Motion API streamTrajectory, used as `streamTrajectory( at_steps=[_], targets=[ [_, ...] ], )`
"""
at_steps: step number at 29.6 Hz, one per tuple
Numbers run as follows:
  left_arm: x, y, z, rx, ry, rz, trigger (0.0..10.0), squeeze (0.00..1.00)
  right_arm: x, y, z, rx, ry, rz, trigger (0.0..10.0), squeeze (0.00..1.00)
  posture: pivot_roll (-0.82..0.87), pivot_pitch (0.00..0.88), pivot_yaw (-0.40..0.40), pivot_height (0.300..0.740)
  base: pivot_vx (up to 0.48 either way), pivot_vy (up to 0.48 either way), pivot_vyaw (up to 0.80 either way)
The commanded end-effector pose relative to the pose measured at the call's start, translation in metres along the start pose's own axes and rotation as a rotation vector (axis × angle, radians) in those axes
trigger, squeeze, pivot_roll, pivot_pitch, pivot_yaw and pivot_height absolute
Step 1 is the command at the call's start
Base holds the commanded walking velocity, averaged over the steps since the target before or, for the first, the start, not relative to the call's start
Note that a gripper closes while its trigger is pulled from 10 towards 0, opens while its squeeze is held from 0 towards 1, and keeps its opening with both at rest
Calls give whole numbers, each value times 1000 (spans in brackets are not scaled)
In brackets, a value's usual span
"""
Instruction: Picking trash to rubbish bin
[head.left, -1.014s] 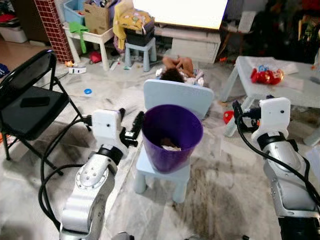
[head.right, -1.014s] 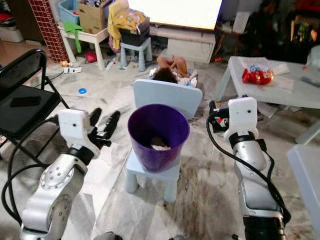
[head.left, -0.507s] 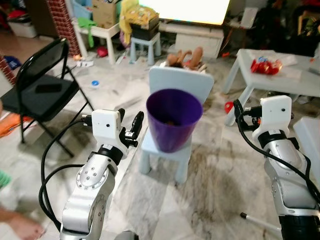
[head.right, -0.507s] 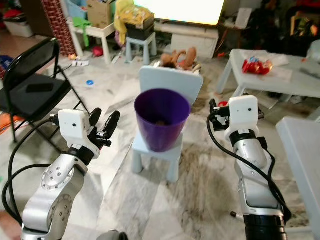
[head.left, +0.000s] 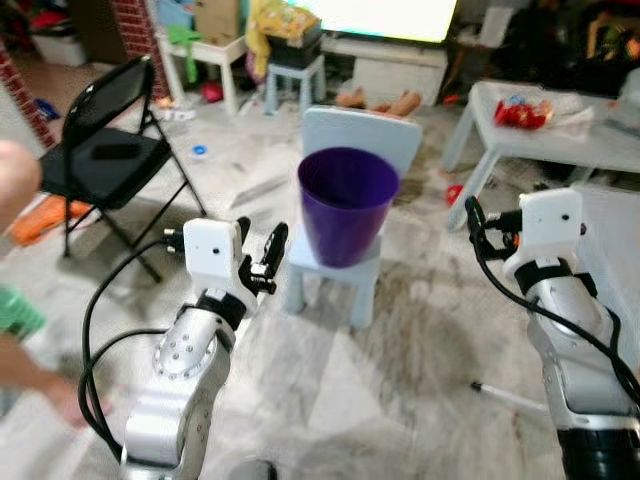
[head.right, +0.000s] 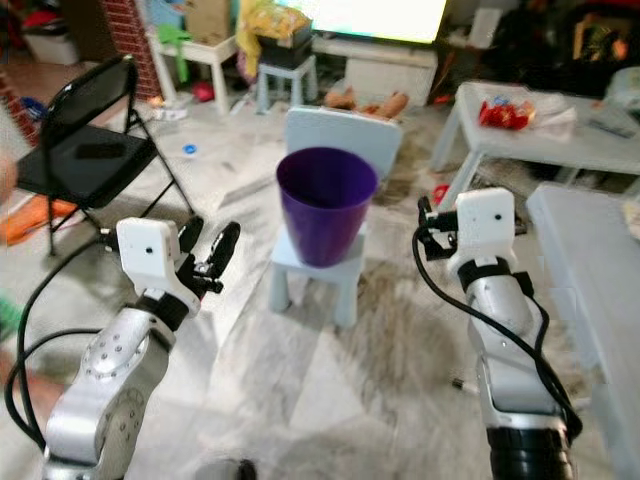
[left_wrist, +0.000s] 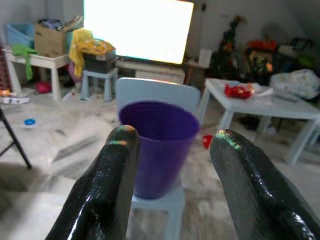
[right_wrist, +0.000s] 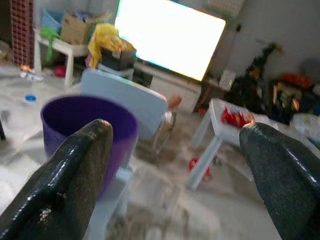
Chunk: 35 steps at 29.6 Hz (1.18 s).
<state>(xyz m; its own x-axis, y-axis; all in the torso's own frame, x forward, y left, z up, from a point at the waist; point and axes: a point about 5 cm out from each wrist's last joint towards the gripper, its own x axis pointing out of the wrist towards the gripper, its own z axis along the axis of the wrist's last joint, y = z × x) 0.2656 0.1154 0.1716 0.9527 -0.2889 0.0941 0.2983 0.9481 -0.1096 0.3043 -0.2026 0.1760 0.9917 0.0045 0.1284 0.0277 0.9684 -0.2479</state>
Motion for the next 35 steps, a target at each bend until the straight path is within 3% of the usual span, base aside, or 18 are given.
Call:
streamTrajectory(
  at_steps=[1,8,35],
  targets=[
    [1,-2,1,9,-1,-18,10000,0,1,-4,4,1,-13,-8,10000,0,49,94,-67,740,-289,0,0],
    [1,-2,-1,13,1,-15,10000,0,2,-2,4,-2,-10,-2,10000,0,51,89,-71,740,-82,0,-91],
    [4,1,-1,-61,-3,6,10000,0,4,1,5,7,-16,3,10000,0,50,89,-68,740,0,0,-800]
  ],
)
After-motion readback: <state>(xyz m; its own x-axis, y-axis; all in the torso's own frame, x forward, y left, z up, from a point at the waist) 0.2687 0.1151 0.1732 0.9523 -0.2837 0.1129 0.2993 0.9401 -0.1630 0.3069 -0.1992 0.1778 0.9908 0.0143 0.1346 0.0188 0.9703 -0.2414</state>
